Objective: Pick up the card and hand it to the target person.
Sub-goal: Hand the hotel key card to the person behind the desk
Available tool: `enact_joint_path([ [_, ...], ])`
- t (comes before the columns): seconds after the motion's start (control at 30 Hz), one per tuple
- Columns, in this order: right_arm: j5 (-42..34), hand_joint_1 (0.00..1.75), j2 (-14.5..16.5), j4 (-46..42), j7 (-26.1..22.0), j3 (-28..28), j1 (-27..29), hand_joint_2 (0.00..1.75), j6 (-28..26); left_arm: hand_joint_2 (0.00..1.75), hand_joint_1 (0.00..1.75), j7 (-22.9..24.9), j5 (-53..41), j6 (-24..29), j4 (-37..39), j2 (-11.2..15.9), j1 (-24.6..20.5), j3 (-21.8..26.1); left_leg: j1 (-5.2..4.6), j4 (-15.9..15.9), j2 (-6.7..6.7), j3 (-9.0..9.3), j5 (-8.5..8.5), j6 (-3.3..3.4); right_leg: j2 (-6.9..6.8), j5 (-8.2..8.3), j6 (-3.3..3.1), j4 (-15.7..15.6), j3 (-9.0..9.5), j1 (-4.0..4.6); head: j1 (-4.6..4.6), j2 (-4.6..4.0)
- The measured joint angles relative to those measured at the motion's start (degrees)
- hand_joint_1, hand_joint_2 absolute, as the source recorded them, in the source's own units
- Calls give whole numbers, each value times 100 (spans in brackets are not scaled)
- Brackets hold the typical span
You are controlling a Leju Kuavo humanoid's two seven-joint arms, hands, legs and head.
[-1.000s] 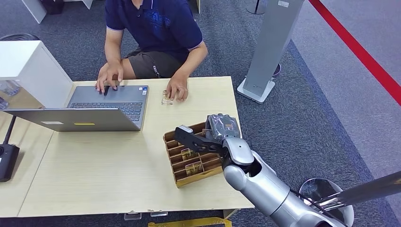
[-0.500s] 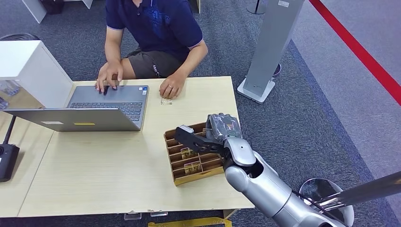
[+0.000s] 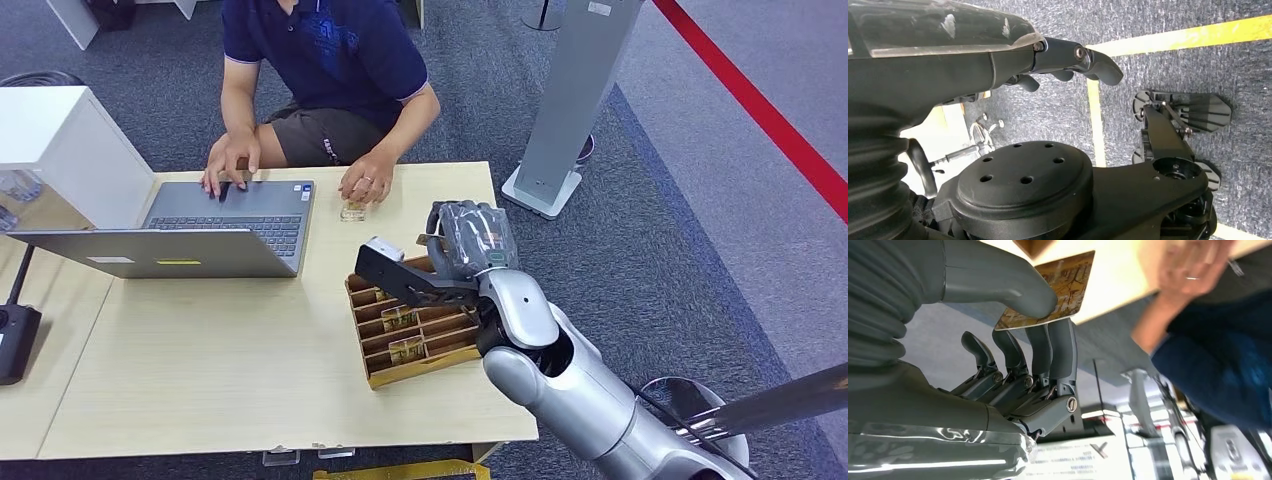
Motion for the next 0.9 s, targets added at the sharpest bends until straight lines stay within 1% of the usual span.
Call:
enact_joint_path([
  [0.07, -40, 148, 16, -61, -46, 5, -101, 175, 7, 175, 0, -1, -4, 0, 1, 0, -1, 0, 0, 0, 0, -1, 0, 0, 0, 0, 0, 0, 0, 0, 2, 0],
  [0.17, -414, 148, 261, 204, -493, 69, -763, 175, -149, 175, 0, -15, -108, -19, 2, 0, -11, -1, 0, 0, -1, -3, 1, -1, -2, 0, 0, 3, 1, 0, 2, 0],
  [0.27, -632, 148, 644, 1237, -984, 146, -1282, 175, -610, 175, 0, -40, -237, -61, 3, 0, -30, -7, 1, -1, -4, -7, 3, -3, -7, 1, -1, 6, 1, 1, 3, 0],
  [0.37, -731, 148, 999, 2275, -1296, 232, -1663, 175, -939, 175, 0, -69, -302, -80, 4, -2, -42, -11, 2, -1, -9, -9, 8, -5, -13, 1, -2, 7, 0, 3, 2, 0],
  [0.53, -814, 148, 1448, 3597, -1576, 337, -1959, 175, -1215, 175, 0, -97, -318, -77, 7, -11, -40, -14, 3, 0, -13, -14, 8, -5, -15, 1, -2, 7, -4, 3, 2, 0],
  [0.63, -802, 148, 1644, 4167, -1670, 381, -2042, 175, -1276, 175, 0, -83, -293, -62, 9, -14, -38, -13, 2, 0, -11, -14, 8, -5, -13, 1, -2, 6, -6, 3, 7, 0],
  [0.73, -763, 148, 1776, 4590, -1685, 417, -2098, 175, -1299, 175, 0, -57, -262, -59, 10, -16, -34, -13, 2, 0, -10, -14, 8, -5, -13, 1, -2, 5, -5, 3, 9, 0],
  [0.87, -726, 0, 1912, 5049, -1674, 454, -2174, 175, -1285, 0, 0, -44, -199, -104, 11, -22, -31, -13, 2, 0, -8, -11, 8, -5, -12, 2, -3, 5, -5, 3, 7, 0],
  [0.9, -724, 0, 1940, 5135, -1669, 463, -2191, 175, -1277, 0, 0, -49, -183, -132, 11, -23, -30, -13, 2, 0, -8, -11, 8, -5, -12, 2, -3, 5, -5, 3, 6, 0],
])
